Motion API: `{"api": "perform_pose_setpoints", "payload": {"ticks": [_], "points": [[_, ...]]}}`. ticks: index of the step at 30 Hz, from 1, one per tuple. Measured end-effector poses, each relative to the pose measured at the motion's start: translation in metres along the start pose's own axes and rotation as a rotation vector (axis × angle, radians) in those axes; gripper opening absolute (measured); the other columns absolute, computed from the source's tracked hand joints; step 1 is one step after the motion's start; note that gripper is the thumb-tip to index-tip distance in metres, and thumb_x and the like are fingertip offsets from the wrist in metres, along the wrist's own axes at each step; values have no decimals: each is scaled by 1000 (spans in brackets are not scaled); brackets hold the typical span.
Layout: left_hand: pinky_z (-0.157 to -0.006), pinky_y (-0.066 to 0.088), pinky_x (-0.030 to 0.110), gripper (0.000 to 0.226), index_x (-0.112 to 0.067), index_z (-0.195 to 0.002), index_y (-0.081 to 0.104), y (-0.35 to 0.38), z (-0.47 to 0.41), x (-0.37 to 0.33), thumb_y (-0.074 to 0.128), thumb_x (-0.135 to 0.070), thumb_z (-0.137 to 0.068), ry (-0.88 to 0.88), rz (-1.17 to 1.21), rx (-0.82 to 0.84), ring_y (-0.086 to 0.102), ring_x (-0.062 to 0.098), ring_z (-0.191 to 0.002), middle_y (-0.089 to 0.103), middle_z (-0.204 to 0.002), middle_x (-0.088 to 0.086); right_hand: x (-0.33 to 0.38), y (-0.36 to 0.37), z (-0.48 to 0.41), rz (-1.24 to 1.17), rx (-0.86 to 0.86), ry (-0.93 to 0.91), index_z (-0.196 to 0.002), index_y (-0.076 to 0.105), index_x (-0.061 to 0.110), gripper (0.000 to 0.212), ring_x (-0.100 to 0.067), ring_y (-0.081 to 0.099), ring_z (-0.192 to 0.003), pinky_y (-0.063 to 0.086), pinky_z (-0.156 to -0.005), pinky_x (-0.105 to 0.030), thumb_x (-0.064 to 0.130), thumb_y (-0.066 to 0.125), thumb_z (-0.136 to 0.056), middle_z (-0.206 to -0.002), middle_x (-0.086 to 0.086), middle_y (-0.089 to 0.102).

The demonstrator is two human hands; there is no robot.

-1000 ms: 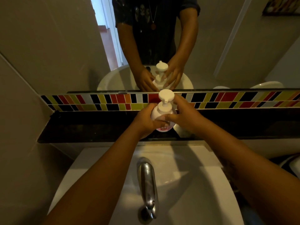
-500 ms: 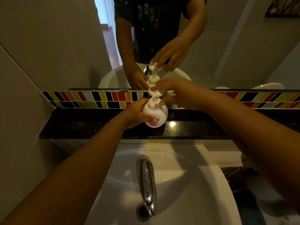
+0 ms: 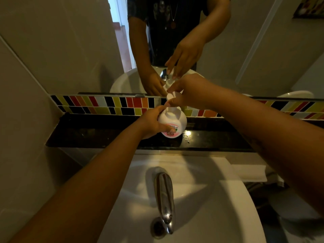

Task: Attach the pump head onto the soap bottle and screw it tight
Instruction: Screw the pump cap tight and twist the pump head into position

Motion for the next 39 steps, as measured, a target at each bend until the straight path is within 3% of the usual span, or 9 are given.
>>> {"api": "perform_pose_setpoints", "payload": {"ticks": [7, 12, 16, 23, 26, 30, 35, 39], "points": [[-94, 53, 45, 81, -22, -138, 44, 0, -1, 2, 85, -15, -69, -6, 2, -16, 59, 26, -115, 59, -132, 7, -1, 0, 0, 29, 35, -24, -111, 66, 9, 35, -26, 63, -89, 46, -78, -29, 31, 62, -85, -102, -15, 69], [-94, 54, 45, 85, -23, -140, 43, 0, 0, 2, 86, -17, -67, -10, 10, -16, 59, 25, -116, 59, -132, 5, -3, 1, 4, -6, 14, -36, -119, 63, 11, 41, -17, 57, -81, 41, -68, -21, 34, 61, -85, -102, -11, 68], [-95, 53, 49, 81, -22, -138, 46, 0, 1, 2, 85, -17, -68, -4, 17, -17, 59, 26, -117, 58, -133, 5, -4, 1, 9, -33, 19, -41, -126, 57, 14, 50, -24, 60, -103, 49, -88, -33, 37, 63, -82, -125, -11, 63], [-95, 53, 49, 78, -21, -137, 46, 1, 2, 1, 84, -13, -70, -2, 4, -31, 59, 26, -116, 58, -133, 6, -4, 5, 15, -65, -19, -49, -125, 58, 15, 43, -19, 58, -96, 43, -81, -26, 32, 60, -86, -121, -12, 65], [-95, 53, 50, 72, -19, -133, 49, 0, 2, -1, 83, -12, -70, -6, 7, -36, 60, 27, -114, 60, -130, 8, -12, 9, 16, -134, -16, -30, -136, 46, 19, 57, -26, 58, -114, 46, -89, -30, 32, 64, -83, -131, -11, 59], [-93, 54, 47, 67, -19, -129, 52, -1, 3, -2, 84, -16, -70, -9, -20, -38, 61, 25, -111, 62, -125, 6, -19, 23, 22, -236, -71, -17, -145, 27, 25, 77, -23, 44, -132, 36, -102, -31, 32, 67, -81, -148, -6, 42], [-94, 54, 45, 66, -18, -131, 49, 0, 5, -5, 82, -18, -73, 2, -22, -35, 59, 25, -114, 60, -128, 7, -20, 43, 25, -222, -138, -88, -146, 25, 15, 65, -18, 19, -145, 11, -108, -16, 25, 57, -90, -157, -5, 22], [-95, 53, 47, 65, -18, -130, 50, 1, 6, -5, 82, -18, -73, 7, -7, -31, 59, 25, -114, 60, -128, 7, -27, 52, 23, -236, -183, -117, -146, 21, 19, 69, -17, 14, -146, 12, -118, -29, 33, 57, -89, -158, -3, 18]]}}
Point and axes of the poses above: each hand's wrist, its own z-axis away from the middle knuckle, its own y-axis out of the palm, x = y × z, the point moved 5 cm from there along -z, towards the middle knuckle
